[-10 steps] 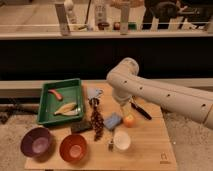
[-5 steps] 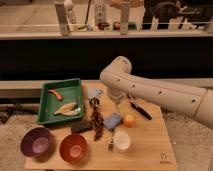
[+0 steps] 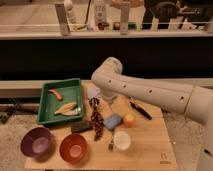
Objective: Place pepper in red bowl
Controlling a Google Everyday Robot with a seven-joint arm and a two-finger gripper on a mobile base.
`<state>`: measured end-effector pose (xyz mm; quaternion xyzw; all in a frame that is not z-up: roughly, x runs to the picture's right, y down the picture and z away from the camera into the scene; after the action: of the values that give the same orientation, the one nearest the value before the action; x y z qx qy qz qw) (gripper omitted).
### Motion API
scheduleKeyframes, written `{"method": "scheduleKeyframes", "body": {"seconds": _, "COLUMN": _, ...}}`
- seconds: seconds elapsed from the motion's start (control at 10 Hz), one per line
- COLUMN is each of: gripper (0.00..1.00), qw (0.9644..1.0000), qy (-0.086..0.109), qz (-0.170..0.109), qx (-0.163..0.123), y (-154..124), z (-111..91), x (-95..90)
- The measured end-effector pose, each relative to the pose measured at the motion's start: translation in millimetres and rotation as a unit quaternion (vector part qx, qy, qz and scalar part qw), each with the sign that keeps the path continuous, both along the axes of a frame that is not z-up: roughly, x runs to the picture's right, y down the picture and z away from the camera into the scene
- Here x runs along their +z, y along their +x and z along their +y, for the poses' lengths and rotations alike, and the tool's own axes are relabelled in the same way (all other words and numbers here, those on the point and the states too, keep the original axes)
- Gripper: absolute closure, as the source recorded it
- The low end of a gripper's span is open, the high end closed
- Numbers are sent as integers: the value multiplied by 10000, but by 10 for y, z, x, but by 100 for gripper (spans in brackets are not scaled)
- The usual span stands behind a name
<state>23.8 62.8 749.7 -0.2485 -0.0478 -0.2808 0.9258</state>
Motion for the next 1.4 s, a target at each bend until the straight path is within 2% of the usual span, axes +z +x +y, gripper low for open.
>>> {"method": "scheduleKeyframes", "body": {"seconds": 0.3, "gripper": 72, "qw": 9999, "qy": 18, "qz": -82, "qx": -114, "y": -267, "z": 2, "x": 22}}
{"method": "scheduleKeyframes", "body": {"seconds": 0.6, "gripper": 87, "qw": 9999, "qy": 43, "qz": -95, "qx": -136, "y": -294, "z": -8, "x": 99}}
{"method": "scheduleKeyframes", "body": {"seconds": 1.0, "gripper": 89, "qw": 9996, "qy": 71, "qz": -187, "qx": -188, "y": -473, "z": -47, "x": 194}}
{"method": "scheduleKeyframes", "body": {"seconds": 1.2, "gripper": 89, "qw": 9997, "qy": 80, "qz": -177, "qx": -135, "y": -414, "z": -66, "x": 269}}
{"method": "scheduleKeyframes", "body": {"seconds": 1.4, "gripper": 89, "qw": 9995, "qy": 104, "qz": -239, "qx": -156, "y": -468, "z": -71, "x": 327}}
